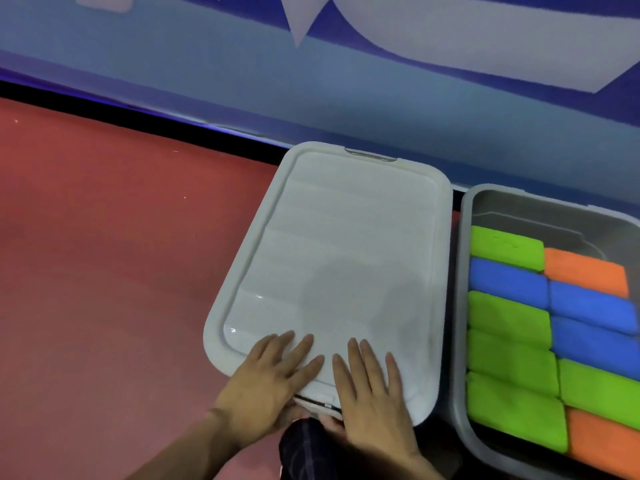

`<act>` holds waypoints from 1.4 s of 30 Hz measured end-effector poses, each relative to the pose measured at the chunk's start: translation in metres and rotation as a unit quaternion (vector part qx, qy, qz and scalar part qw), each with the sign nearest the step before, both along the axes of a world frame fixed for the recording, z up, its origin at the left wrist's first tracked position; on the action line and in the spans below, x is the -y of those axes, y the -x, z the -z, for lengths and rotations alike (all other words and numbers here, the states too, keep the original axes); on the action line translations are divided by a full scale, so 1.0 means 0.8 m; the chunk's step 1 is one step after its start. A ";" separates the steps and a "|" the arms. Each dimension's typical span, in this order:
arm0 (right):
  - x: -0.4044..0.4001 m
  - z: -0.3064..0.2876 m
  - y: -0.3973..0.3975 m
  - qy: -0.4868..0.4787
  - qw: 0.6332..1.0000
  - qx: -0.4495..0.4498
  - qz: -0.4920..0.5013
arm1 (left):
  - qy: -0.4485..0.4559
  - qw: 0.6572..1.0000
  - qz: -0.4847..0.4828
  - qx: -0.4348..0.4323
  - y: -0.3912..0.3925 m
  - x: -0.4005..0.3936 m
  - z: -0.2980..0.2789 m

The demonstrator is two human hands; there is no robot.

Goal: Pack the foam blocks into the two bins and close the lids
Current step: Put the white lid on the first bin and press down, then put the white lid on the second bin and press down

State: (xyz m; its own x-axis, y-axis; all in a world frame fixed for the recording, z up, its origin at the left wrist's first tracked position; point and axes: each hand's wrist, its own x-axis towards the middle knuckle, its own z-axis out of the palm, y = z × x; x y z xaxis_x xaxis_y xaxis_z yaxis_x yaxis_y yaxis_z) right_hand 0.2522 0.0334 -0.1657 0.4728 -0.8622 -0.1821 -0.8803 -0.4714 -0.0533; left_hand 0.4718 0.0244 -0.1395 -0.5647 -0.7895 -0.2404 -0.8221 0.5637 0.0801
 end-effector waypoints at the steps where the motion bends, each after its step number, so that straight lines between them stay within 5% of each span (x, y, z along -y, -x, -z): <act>1: 0.003 -0.004 -0.001 -0.016 1.000 0.010 0.000 | -0.003 1.000 0.007 -0.004 -0.002 0.007 -0.005; 8: 0.027 -0.070 -0.012 -0.086 0.996 0.040 0.001 | -0.058 0.998 -0.030 0.017 0.014 0.026 -0.039; 12: 0.051 -0.120 0.019 -0.062 0.994 0.093 0.009 | -0.001 0.999 -0.051 -0.005 0.075 0.040 -0.079; 19: 0.035 -0.178 0.212 0.056 0.981 0.141 0.120 | 0.040 0.997 0.047 -0.056 0.268 0.061 -0.174; 25: -0.048 -0.179 0.412 0.045 0.959 0.146 0.238 | 0.023 0.983 0.175 -0.040 0.462 0.043 -0.187; 30: -0.197 -0.125 0.544 -0.017 0.927 0.127 0.352 | -0.059 0.948 0.304 -0.075 0.631 -0.048 -0.139; 34: -0.298 -0.030 0.594 -0.184 0.898 0.085 0.391 | -0.146 0.911 0.384 -0.033 0.698 -0.105 -0.084; 38: -0.344 0.080 0.589 -0.318 0.876 -0.017 0.362 | -0.155 0.906 0.394 -0.007 0.708 -0.096 -0.041; 42: -0.337 0.151 0.562 -0.351 0.885 -0.086 0.293 | -0.156 0.897 0.411 -0.038 0.692 -0.084 -0.005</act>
State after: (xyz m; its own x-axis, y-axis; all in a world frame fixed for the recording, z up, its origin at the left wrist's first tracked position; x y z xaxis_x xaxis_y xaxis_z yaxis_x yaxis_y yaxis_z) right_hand -0.1977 0.3031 -0.2865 -0.1045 -0.5964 -0.7959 -0.9864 0.1641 0.0066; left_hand -0.0815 0.0915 -0.1356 -0.9497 0.0012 -0.3133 -0.1237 0.9173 0.3784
